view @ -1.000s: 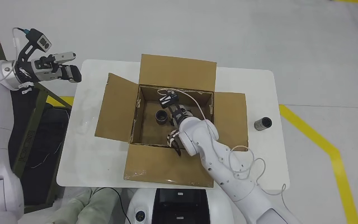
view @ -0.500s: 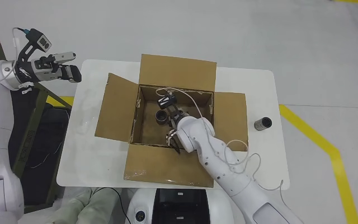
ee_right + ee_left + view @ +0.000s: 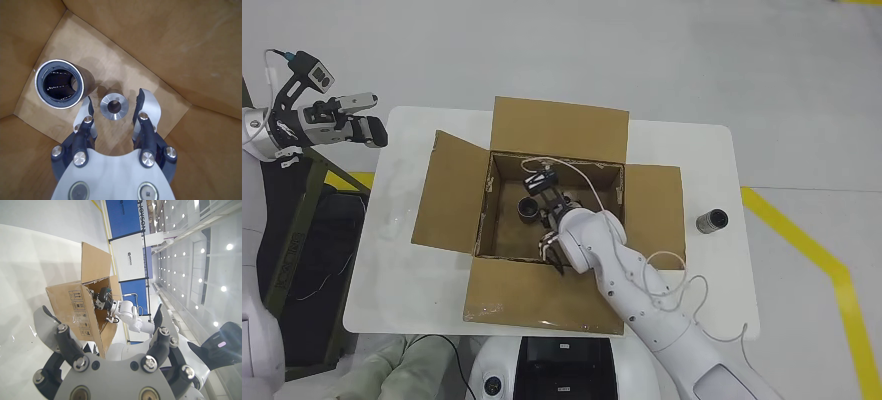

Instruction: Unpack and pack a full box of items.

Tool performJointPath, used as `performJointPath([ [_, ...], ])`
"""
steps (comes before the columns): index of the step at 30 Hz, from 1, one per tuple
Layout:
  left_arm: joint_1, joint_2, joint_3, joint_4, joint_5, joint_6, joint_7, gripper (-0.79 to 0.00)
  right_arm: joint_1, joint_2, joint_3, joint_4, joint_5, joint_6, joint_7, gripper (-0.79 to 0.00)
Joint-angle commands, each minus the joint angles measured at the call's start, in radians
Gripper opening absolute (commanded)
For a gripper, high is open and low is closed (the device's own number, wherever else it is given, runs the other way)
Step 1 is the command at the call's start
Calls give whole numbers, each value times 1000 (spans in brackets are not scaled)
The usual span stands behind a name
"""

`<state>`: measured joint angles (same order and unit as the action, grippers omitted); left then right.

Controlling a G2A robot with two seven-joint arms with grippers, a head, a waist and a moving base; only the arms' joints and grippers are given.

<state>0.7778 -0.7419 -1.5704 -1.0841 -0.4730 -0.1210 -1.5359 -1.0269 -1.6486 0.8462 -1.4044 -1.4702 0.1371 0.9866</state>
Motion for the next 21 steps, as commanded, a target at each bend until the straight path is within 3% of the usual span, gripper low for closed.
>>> performJointPath([
  [1, 0, 0, 0, 0, 0, 0, 0, 0, -10, 2, 6, -29, -10, -1, 4, -292],
  [21, 0, 0, 0, 0, 0, 0, 0, 0, -153, 32, 89, -404, -120, -35, 41, -271],
])
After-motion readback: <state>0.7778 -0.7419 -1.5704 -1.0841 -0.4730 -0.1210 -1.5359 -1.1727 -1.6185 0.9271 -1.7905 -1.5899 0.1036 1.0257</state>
